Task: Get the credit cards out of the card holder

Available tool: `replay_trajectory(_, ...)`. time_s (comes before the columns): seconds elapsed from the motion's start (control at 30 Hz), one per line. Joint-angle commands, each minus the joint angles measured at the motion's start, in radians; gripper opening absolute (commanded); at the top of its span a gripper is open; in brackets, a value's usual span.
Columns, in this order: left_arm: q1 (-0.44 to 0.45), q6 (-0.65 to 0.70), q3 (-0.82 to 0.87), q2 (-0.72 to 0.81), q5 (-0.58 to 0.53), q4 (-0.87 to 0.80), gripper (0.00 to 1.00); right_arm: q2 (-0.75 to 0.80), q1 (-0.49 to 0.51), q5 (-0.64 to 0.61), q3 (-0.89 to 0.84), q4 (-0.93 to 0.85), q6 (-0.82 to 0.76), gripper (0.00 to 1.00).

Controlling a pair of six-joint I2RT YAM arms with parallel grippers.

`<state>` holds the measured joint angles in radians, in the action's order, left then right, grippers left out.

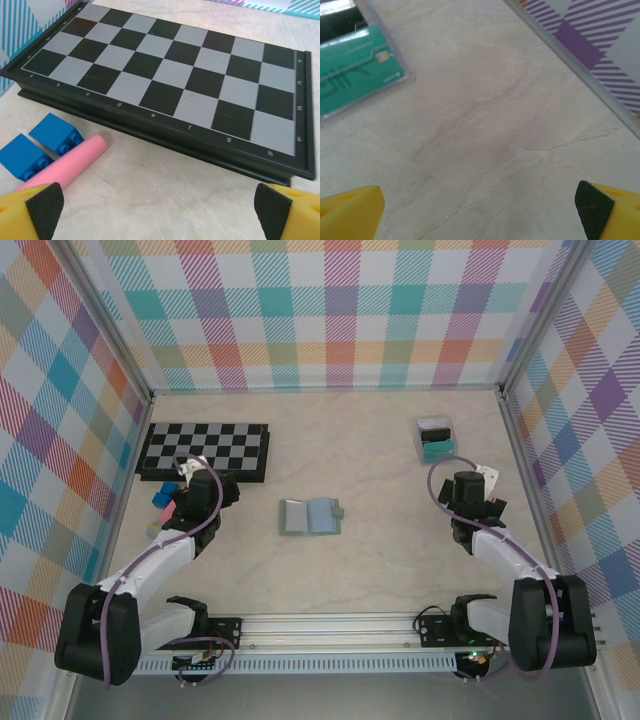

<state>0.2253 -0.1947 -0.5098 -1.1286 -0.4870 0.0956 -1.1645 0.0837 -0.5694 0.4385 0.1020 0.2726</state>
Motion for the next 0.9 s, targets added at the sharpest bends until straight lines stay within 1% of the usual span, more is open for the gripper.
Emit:
replay_trajectory(0.0, -0.040, 0.100, 0.041, -0.046, 0.062, 0.203, 1.00, -0.032, -0.002, 0.103, -0.022, 0.279, -0.120, 1.00)
replay_trajectory(0.17, -0.066, 0.179, 0.103, -0.118, 0.205, 0.415, 1.00, -0.112, -0.005, 0.203, -0.070, 0.486, -0.190, 1.00)
replay_trajectory(0.27, -0.111, 0.187, 0.153, -0.148, 0.309, 0.556, 1.00, -0.136, -0.035, 0.313, -0.103, 0.627, -0.211, 1.00)
replay_trajectory(0.37, -0.144, 0.199, 0.157, -0.181, 0.373, 0.594, 1.00, -0.172, -0.056, 0.367, -0.092, 0.648, -0.208, 1.00)
replay_trajectory(0.5, -0.154, 0.217, 0.166, -0.241, 0.413, 0.676, 1.00, -0.239, -0.058, 0.409, -0.091, 0.717, -0.216, 1.00)
replay_trajectory(0.6, -0.155, 0.223, 0.165, -0.298, 0.413, 0.728, 1.00, -0.278, -0.059, 0.429, -0.083, 0.740, -0.222, 1.00)
replay_trajectory(0.67, -0.154, 0.222, 0.158, -0.342, 0.402, 0.760, 1.00, -0.290, -0.058, 0.429, -0.086, 0.755, -0.220, 1.00)
replay_trajectory(0.8, -0.155, 0.211, 0.135, -0.408, 0.374, 0.771, 1.00, -0.310, -0.058, 0.437, -0.070, 0.743, -0.225, 1.00)
replay_trajectory(0.87, -0.155, 0.210, 0.127, -0.430, 0.363, 0.777, 1.00, -0.355, -0.056, 0.438, -0.075, 0.794, -0.228, 1.00)
